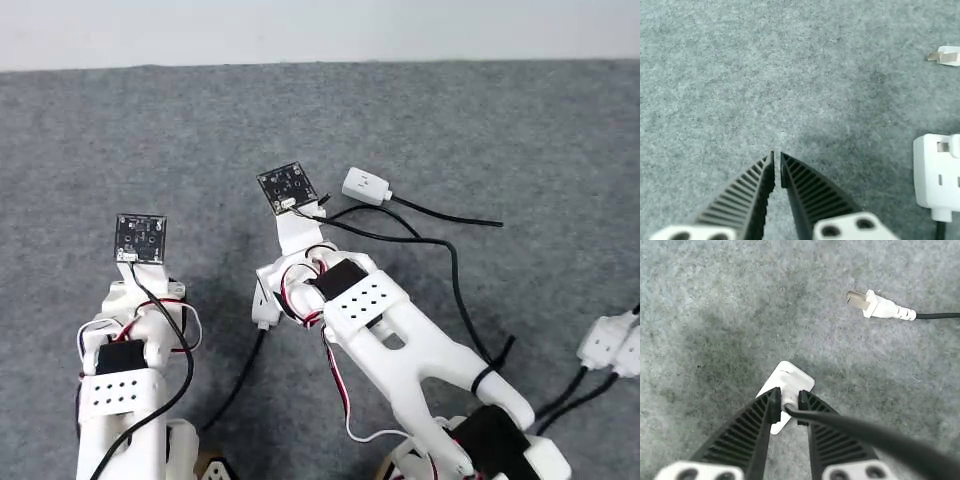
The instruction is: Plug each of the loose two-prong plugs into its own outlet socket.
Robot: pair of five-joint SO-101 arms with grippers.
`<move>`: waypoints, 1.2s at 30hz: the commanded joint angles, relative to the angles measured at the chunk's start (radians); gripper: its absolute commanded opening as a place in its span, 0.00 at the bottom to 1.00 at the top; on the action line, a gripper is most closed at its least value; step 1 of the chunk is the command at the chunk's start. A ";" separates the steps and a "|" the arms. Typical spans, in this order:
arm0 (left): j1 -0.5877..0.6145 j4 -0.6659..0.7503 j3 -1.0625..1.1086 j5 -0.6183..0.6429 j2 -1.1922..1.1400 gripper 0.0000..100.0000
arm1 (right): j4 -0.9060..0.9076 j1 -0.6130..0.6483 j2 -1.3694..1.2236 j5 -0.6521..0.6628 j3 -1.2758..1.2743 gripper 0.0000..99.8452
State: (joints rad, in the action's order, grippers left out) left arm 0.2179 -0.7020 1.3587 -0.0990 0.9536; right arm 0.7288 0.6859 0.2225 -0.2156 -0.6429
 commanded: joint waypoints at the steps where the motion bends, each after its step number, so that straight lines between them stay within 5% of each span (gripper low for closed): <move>1: 0.008 0.028 -0.005 0.009 0.017 0.01 | 0.007 -0.002 -0.012 -0.002 0.058 0.01; 25: 0.014 0.028 -0.008 0.009 0.017 0.01 | 0.125 0.070 -0.308 0.104 0.256 0.01; 33: 0.126 0.071 -0.042 0.020 0.018 0.01 | 0.217 0.193 -0.295 -0.025 0.313 0.28; 36: 0.166 0.069 -0.064 0.063 0.018 0.01 | 0.202 0.197 -0.298 -0.077 0.310 0.29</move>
State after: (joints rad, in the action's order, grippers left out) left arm 0.3314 -0.6605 1.3571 -0.0913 0.9536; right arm 0.9360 0.8730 -0.0951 -0.2432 -0.3790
